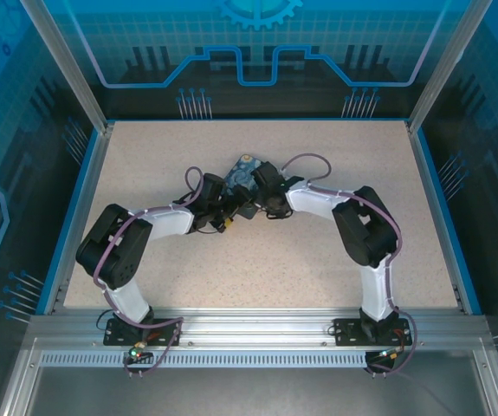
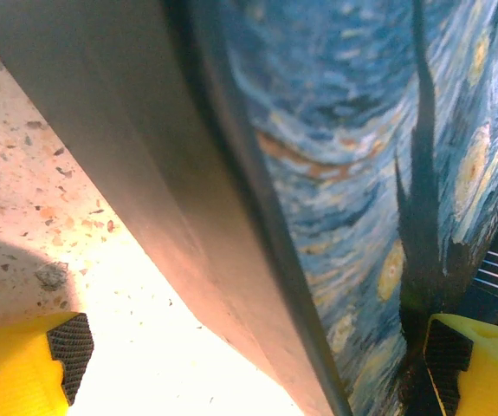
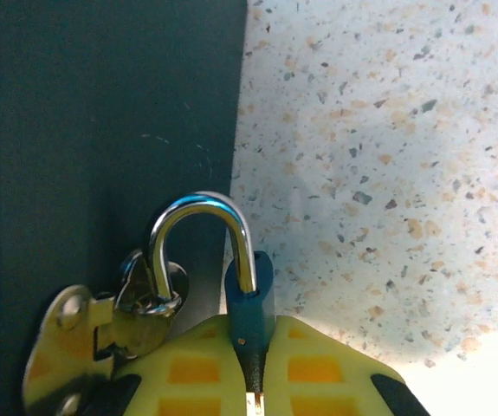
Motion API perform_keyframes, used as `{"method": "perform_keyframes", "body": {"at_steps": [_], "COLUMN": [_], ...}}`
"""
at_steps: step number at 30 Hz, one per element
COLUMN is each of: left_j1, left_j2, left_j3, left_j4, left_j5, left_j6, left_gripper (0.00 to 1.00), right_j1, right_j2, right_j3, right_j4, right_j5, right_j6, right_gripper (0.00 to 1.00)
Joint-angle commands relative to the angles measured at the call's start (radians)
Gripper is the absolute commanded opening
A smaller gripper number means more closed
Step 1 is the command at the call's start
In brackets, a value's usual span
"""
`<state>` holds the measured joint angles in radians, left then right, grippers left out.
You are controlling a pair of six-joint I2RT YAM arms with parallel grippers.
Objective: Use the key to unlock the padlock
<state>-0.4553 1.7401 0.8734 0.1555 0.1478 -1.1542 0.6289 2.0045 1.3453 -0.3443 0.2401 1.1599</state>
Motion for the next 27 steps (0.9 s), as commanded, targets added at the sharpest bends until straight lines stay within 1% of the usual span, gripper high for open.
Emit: {"method": "perform_keyframes", "body": {"at_steps": [1, 4, 8, 15, 20, 22, 25, 27], "left_j1": [0.001, 0.018, 0.035, 0.053, 0.056, 0.055, 0.055, 0.055], "left_j2": [0.032, 0.031, 0.035, 0.017, -0.003, -0.014, -0.046, -0.083], "left_j3": [-0.034, -0.031, -0.022, -0.007, 0.005, 0.013, 0.024, 0.024], "left_j4": [-0.128, -0.129, -0.129, -0.155, -0.161, -0.165, -0.193, -0.213], "left_j5": [0.013, 0.018, 0.020, 0.018, 0.016, 0.019, 0.026, 0.020], "left_j6": [0.010, 0.016, 0.022, 0.052, 0.093, 0.110, 0.142, 0.165], "left_gripper": [0.99, 0.99, 0.99, 0.99, 0.99, 0.99, 0.99, 0.99], "right_j1": [-0.050, -0.080, -0.111, -0.131, -0.182, -0.207, -0.225, -0.234], "right_j2": [-0.079, -0.108, -0.141, -0.202, -0.245, -0.258, -0.306, -0.353], "right_j3": [-0.049, -0.083, -0.141, -0.212, -0.268, -0.296, -0.337, -0.356], "right_j4": [0.084, 0.055, 0.046, 0.001, -0.052, -0.039, -0.019, -0.019], "right_j5": [-0.075, -0.120, -0.136, -0.081, -0.034, -0.046, -0.047, -0.042], "right_j6": [-0.128, -0.198, -0.218, -0.230, -0.217, -0.222, -0.224, -0.233], "right_gripper": [0.00, 0.00, 0.00, 0.00, 0.01, 0.15, 0.33, 0.41]}}
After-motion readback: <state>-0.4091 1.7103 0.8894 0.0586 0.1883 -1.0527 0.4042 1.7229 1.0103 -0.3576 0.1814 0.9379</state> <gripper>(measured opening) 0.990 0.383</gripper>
